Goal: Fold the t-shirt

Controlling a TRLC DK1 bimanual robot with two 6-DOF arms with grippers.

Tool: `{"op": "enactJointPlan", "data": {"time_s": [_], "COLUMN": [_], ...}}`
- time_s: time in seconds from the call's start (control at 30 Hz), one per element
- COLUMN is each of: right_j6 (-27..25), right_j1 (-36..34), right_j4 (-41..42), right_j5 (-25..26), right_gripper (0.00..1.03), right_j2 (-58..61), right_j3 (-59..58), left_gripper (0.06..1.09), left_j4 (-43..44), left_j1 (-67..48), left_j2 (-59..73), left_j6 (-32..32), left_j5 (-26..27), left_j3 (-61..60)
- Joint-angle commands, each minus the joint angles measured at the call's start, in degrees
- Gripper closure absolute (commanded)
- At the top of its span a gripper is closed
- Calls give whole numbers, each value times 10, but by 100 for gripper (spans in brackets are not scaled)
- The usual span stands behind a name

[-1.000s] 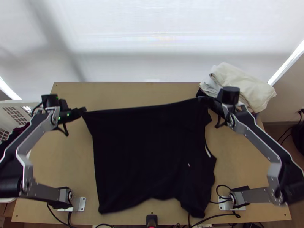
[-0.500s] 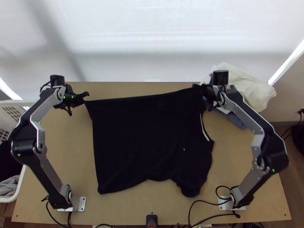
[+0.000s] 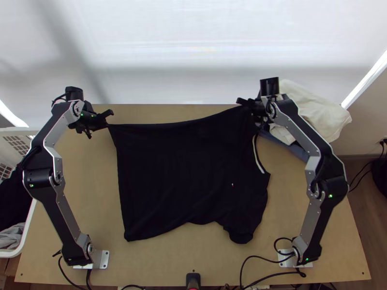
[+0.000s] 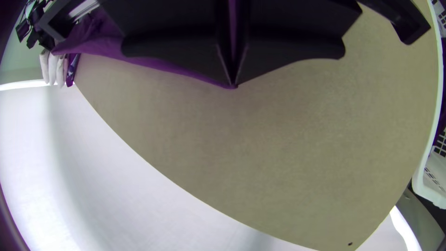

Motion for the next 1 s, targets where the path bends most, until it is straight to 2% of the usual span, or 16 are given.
{"op": "enactJointPlan", "data": {"time_s": [0.0, 0.2, 0.23, 0.27, 0.3, 0.33, 0.43, 0.57, 0.63, 0.7, 0.83, 0.97], "right_j6": [11, 8, 8, 8, 8, 8, 6, 3, 23, 48, 106, 132], "right_j1": [0, 2, 2, 2, 2, 1, 3, 7, 7, 13, 18, 22], "right_j4": [-13, -14, -13, -13, -13, -13, -10, -11, -19, -49, -165, -183], "right_j5": [9, 20, 31, 33, 33, 35, 63, 65, 64, 59, 37, 31], "right_gripper": [100, 99, 82, 52, 17, 2, 3, 3, 3, 4, 4, 4], "right_j2": [26, 33, 33, 32, 29, 28, -5, -70, -118, -167, -249, -354], "right_j3": [33, 40, 41, 41, 40, 45, 43, 32, 13, -10, -52, -177], "left_gripper": [105, 103, 94, 66, 29, 9, 10, 10, 10, 10, 11, 11], "left_j4": [-18, -36, -39, -41, -42, -42, -36, -37, -43, -58, -85, -136], "left_j1": [0, -4, -4, -2, 0, 2, 14, 33, 38, 36, 16, -17], "left_j2": [16, 10, 7, 3, -1, -7, -35, -84, -121, -171, -278, -386], "left_j6": [-7, -4, 0, 0, 0, 2, -2, -9, -2, 24, 95, 182], "left_j5": [-5, -5, -5, -6, -6, -8, -11, -12, -12, -10, -11, -17], "left_j3": [26, 29, 29, 29, 30, 32, 36, 36, 23, -3, -98, -207]}}
